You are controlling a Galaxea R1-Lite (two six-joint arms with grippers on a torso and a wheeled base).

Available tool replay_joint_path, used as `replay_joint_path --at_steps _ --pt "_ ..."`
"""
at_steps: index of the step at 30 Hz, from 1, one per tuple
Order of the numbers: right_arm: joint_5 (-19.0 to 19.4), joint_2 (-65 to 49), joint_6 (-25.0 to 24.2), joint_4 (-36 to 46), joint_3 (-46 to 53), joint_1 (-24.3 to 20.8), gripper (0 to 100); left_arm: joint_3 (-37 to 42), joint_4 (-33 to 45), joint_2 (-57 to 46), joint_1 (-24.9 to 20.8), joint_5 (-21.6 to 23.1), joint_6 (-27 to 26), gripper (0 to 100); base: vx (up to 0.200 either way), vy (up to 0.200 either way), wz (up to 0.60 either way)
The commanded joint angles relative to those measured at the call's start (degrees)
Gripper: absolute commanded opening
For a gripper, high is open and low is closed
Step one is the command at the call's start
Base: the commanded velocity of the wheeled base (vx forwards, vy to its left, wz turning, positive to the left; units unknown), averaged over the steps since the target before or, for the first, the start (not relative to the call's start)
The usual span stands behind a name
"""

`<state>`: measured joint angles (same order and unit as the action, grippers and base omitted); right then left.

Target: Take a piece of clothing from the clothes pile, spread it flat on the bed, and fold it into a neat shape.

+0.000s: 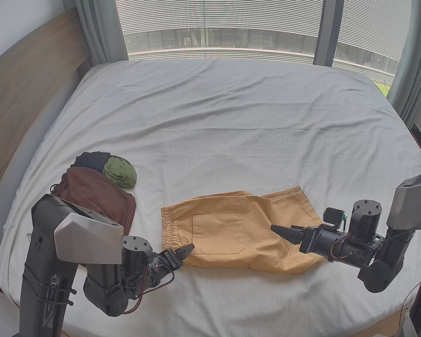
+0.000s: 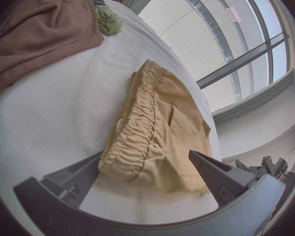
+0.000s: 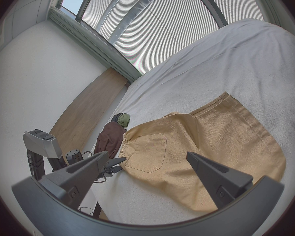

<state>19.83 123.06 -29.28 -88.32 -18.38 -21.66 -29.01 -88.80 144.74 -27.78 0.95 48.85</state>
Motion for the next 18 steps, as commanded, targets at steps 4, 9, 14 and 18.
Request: replay_joint_path --at_steps 4,9,14,18 --pt "0.03 -0.02 -0.07 -0.01 -0.07 0.04 100 -3.42 -0.06 0.63 -0.08 -0.07 1.95 100 0.000 0.000 0.00" --pt "0.12 0.07 -0.07 -0.01 -0.07 0.04 100 -4.56 -0.15 0.54 0.18 -1.04 4.50 100 0.000 0.000 0.00" --pt "0.03 0.07 -0.07 -0.01 -0.07 -0.05 100 -5.88 -0.15 0.81 0.36 -2.62 4.59 100 0.000 0.000 0.00" --pt "0.12 0.07 -0.07 -0.10 -0.07 0.04 100 -6.85 -0.15 1.60 0.36 -2.71 4.50 100 0.000 0.000 0.00"
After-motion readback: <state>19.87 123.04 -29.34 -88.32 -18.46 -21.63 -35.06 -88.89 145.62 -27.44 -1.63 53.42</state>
